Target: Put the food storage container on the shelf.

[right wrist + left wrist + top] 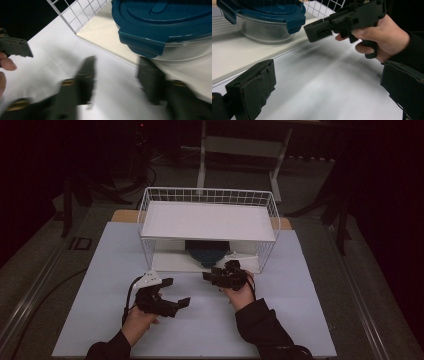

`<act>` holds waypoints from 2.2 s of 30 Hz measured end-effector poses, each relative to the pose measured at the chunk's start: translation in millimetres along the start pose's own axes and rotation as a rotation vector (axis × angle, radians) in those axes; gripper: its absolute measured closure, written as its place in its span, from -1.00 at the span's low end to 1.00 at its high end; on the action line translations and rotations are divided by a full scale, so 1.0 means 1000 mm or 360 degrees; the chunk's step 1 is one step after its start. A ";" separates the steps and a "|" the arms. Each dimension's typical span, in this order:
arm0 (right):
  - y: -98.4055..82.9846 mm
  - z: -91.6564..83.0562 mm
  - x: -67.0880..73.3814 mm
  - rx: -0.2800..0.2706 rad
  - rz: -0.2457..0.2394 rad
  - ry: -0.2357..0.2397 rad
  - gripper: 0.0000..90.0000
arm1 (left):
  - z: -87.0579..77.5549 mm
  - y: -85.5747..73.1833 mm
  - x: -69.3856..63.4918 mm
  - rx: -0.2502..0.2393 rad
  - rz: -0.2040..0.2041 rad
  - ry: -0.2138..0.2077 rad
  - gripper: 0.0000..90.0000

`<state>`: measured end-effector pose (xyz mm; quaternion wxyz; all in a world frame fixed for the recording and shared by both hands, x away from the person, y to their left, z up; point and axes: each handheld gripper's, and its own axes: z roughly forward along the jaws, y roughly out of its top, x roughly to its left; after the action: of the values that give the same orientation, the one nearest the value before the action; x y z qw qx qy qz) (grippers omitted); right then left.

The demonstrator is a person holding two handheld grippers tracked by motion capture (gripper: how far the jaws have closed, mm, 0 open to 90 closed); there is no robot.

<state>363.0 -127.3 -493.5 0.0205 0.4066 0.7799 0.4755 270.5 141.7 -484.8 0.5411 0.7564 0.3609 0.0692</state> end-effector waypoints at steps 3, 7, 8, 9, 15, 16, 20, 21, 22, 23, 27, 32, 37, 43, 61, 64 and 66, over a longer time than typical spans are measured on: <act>-0.003 -0.006 0.002 -0.0040 -0.0018 -0.0029 -0.30 | -0.001 0.001 -0.001 0.0000 0.0013 -0.0002 -0.99; -0.009 -0.020 0.004 -0.0070 -0.0037 0.0021 -0.64 | -0.002 0.002 -0.004 -0.0009 0.0038 -0.0010 -0.99; -0.011 -0.024 0.004 -0.0080 -0.0031 0.0034 -0.66 | -0.002 0.003 -0.005 0.0001 0.0049 -0.0018 -0.99; -0.011 -0.024 0.004 -0.0080 -0.0031 0.0034 -0.66 | -0.002 0.003 -0.005 0.0001 0.0049 -0.0018 -0.99; -0.024 -0.042 0.006 -0.0085 -0.0069 0.0029 -0.66 | -0.006 0.002 -0.008 0.0015 0.0070 -0.0047 -0.99; -0.028 -0.048 0.006 -0.0083 -0.0085 0.0022 -0.66 | -0.008 0.001 -0.008 0.0018 0.0073 -0.0069 -0.99; -0.035 -0.062 0.007 -0.0086 -0.0119 0.0017 -0.66 | -0.014 0.000 -0.008 0.0035 0.0078 -0.0098 -0.99; -0.035 -0.062 0.007 -0.0086 -0.0119 0.0017 -0.66 | -0.014 0.000 -0.008 0.0035 0.0078 -0.0098 -0.99; -0.038 -0.068 0.007 -0.0101 -0.0117 0.0028 -0.66 | -0.017 0.000 -0.008 0.0046 0.0089 -0.0104 -0.99; -0.038 -0.068 0.007 -0.0101 -0.0117 0.0028 -0.66 | -0.017 0.000 -0.008 0.0046 0.0089 -0.0104 -0.99; -0.044 -0.080 0.006 -0.0127 -0.0118 0.0062 -0.66 | -0.022 -0.004 -0.010 0.0076 0.0101 -0.0096 -0.99; -0.054 -0.096 0.004 -0.0155 -0.0139 0.0043 -0.66 | -0.030 -0.009 -0.008 0.0075 0.0091 -0.0080 -0.99; -0.062 -0.104 0.002 -0.0149 -0.0150 0.0029 -0.66 | -0.037 -0.011 -0.005 0.0057 0.0088 -0.0061 -0.99; -0.076 -0.114 -0.001 -0.0144 -0.0173 0.0008 -0.66 | -0.044 -0.015 -0.003 0.0056 0.0090 -0.0040 -0.99; -0.101 -0.130 -0.014 -0.0126 -0.0187 -0.0103 -0.66 | -0.048 -0.026 0.000 0.0056 0.0115 -0.0014 -0.99; -0.102 -0.127 -0.014 -0.0104 -0.0190 -0.0105 -0.66 | -0.048 -0.026 0.000 0.0040 0.0111 -0.0014 -0.99; -0.102 -0.126 -0.015 -0.0090 -0.0184 -0.0107 -0.66 | -0.049 -0.026 0.000 0.0034 0.0113 -0.0006 -0.99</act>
<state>257.8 -250.5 -507.8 0.0856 0.3760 0.7871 0.4813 234.3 183.1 -487.8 0.5308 0.7746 0.3337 0.0831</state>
